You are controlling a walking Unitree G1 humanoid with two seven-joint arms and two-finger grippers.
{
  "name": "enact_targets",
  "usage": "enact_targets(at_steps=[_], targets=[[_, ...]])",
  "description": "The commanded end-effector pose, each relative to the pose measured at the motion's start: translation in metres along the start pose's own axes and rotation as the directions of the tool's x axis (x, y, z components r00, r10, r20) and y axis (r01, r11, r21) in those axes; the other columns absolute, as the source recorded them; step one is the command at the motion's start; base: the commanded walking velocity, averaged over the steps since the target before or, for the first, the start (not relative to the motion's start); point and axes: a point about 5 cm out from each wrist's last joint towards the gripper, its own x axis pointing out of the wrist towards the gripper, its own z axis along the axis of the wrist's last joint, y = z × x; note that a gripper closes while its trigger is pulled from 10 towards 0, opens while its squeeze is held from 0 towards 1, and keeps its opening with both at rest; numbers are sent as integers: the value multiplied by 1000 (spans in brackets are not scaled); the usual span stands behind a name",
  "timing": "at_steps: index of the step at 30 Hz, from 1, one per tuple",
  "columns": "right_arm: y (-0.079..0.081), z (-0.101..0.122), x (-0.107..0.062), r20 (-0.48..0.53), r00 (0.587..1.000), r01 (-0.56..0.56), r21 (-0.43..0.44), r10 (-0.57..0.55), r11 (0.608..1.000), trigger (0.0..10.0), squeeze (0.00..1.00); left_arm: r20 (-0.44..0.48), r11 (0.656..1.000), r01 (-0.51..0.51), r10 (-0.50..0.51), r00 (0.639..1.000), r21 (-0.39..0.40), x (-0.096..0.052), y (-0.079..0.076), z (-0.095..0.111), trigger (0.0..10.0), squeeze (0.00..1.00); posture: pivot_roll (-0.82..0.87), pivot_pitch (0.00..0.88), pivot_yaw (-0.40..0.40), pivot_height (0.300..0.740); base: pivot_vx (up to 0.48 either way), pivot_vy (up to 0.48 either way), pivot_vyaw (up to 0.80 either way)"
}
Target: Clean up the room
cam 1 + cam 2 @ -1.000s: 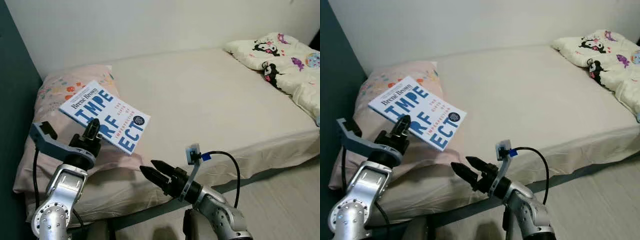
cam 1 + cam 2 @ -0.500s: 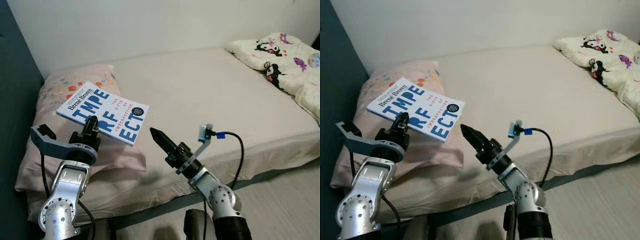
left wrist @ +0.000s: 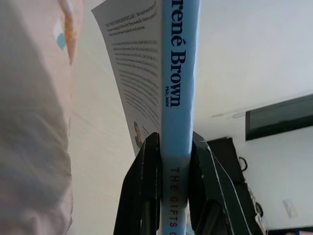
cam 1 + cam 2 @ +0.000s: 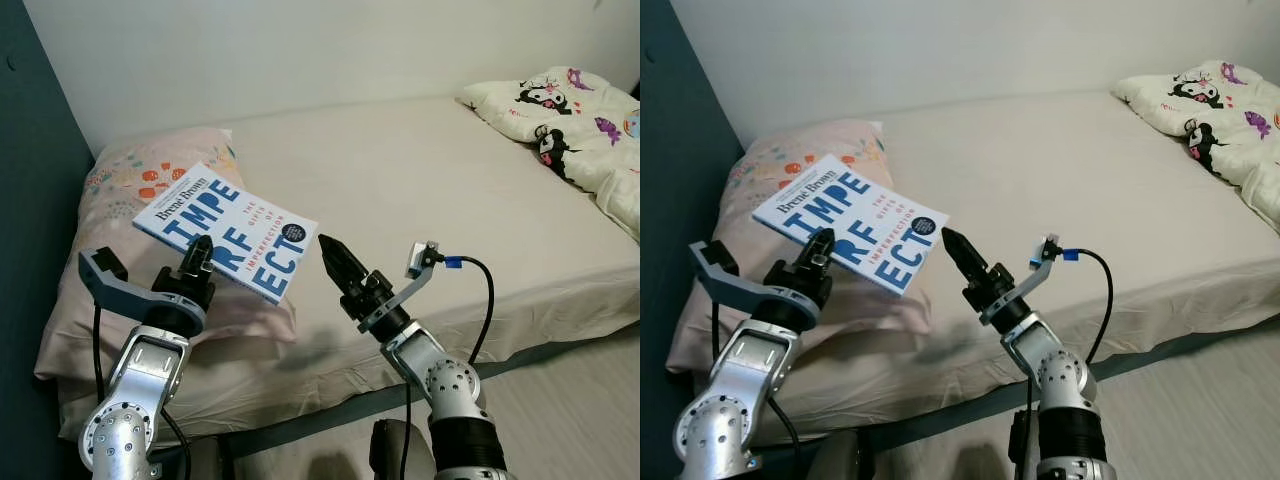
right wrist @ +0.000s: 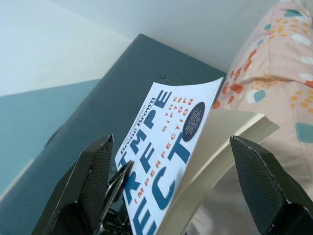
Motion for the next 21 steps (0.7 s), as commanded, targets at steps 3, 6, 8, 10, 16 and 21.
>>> enact_targets(at_steps=[3, 6, 8, 10, 16, 21], targets=[[4, -11, 5, -103, 995, -10, 32, 14, 999, 10000, 478, -34, 995, 59, -57, 998, 79, -4, -7, -1, 10000, 0, 53, 155, -34, 577, 0, 0, 0], [4, -15, 6, -136, 991, -7, 36, 12, 999, 10000, 0, -45, 994, 64, -60, 997, 87, -5, -7, -3, 10000, 0, 53, 160, -36, 577, 0, 0, 0], [3, -16, 6, -142, 990, 6, 35, -1, 999, 4667, 0, -44, 994, 63, -59, 997, 86, -5, -8, -4, 10000, 0, 53, 160, -36, 577, 0, 0, 0], [2, -17, 6, -144, 989, 19, 43, -13, 999, 0, 0, -40, 995, 61, -58, 998, 85, -5, -8, -4, 10000, 0, 53, 162, -37, 577, 0, 0, 0], [1, -14, 6, -124, 992, 31, 51, -24, 998, 0, 0, -17, 995, 52, -51, 999, 85, -4, -7, -1, 10000, 0, 51, 162, -38, 577, 0, 0, 0], [0, -11, 5, -117, 993, 39, 43, -34, 998, 3059, 0, 2, 996, 37, -38, 999, 87, -4, -4, 3, 10000, 0, 50, 164, -38, 577, 0, 0, 0]])
